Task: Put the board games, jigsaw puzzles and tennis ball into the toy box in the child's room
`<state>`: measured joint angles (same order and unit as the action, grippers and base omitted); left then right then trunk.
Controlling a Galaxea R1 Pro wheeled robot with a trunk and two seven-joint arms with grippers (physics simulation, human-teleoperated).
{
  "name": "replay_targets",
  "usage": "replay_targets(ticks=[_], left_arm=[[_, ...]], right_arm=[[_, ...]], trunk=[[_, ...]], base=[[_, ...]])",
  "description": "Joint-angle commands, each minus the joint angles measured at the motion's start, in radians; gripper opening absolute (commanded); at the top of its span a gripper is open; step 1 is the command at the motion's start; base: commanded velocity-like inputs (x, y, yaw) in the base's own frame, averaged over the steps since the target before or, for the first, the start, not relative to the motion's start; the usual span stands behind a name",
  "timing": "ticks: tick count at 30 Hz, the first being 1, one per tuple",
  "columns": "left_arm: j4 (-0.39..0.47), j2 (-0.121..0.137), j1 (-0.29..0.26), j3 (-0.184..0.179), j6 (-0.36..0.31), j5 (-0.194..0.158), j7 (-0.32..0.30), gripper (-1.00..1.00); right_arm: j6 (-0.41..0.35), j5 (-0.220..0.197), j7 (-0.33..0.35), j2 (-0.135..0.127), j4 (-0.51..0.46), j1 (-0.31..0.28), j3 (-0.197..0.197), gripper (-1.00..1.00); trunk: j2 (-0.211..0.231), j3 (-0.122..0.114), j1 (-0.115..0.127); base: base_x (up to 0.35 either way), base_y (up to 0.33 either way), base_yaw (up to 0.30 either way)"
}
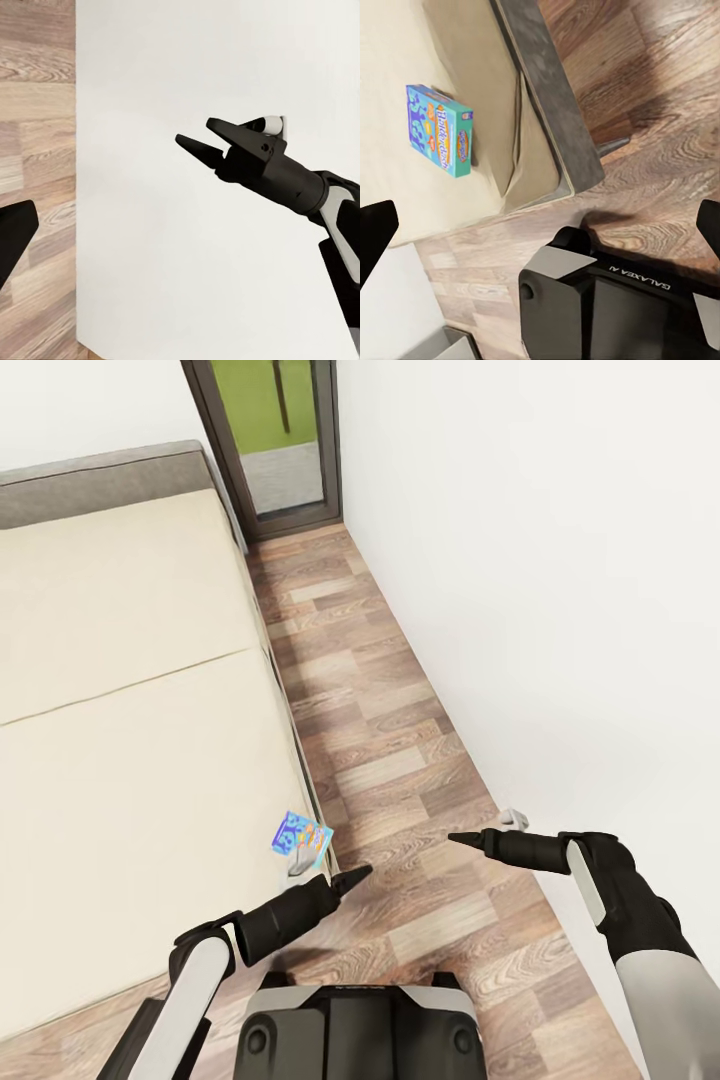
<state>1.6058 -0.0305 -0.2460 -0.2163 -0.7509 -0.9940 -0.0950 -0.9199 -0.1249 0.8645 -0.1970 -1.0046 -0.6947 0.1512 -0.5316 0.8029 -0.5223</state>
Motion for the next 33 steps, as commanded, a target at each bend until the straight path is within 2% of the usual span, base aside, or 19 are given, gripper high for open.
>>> replay_targets(ticks=[1,5,10,12,18,24,28,33], left_arm=[[0.0,0.0,0.0,0.002,-0.005,0.002,-0.005,1.0],[0.0,0.001,0.0,0.005,-0.006,0.002,-0.008,1.0],[0.0,0.006,0.001,0.034,-0.009,0.002,-0.011,1.0],[0.0,0.01,0.002,0.057,-0.013,0.002,-0.012,1.0],[0.0,0.015,0.008,0.087,-0.038,0.001,-0.015,1.0],[0.0,0.016,0.01,0.098,-0.059,0.001,-0.023,1.0],[0.0,0.018,0.011,0.105,-0.071,-0.003,-0.046,1.0],[0.0,0.023,0.012,0.123,-0.08,-0.026,-0.086,1.0]], right_arm=[[-0.007,-0.006,-0.001,0.0,0.0,0.0,0.001,1.0],[-0.006,-0.005,-0.003,0.001,0.001,-0.001,0.001,1.0],[-0.005,-0.004,-0.005,0.007,0.006,-0.004,0.001,1.0],[-0.004,-0.005,-0.003,0.012,0.008,-0.005,0.001,1.0],[-0.003,-0.009,0.004,0.017,0.015,-0.007,0.003,1.0],[-0.002,-0.011,0.007,0.02,0.022,-0.007,0.004,1.0],[-0.002,-0.012,0.008,0.025,0.025,-0.008,0.005,1.0],[-0.001,-0.013,0.009,0.029,0.028,-0.008,0.006,1.0]], trunk=[[-0.008,0.002,-0.004],[-0.036,0.008,-0.02],[-0.071,0.016,-0.039],[-0.085,0.019,-0.046],[-0.127,0.028,-0.069],[-0.169,0.037,-0.092],[-0.197,0.043,-0.108],[-0.232,0.051,-0.127]], base=[[0.0,0.0,0.0],[0.0,0.0,0.0],[0.0,0.0,0.0],[0.0,0.0,0.0],[0.0,0.0,0.0],[0.0,0.0,0.0],[0.0,0.0,0.0],[0.0,0.0,0.0]])
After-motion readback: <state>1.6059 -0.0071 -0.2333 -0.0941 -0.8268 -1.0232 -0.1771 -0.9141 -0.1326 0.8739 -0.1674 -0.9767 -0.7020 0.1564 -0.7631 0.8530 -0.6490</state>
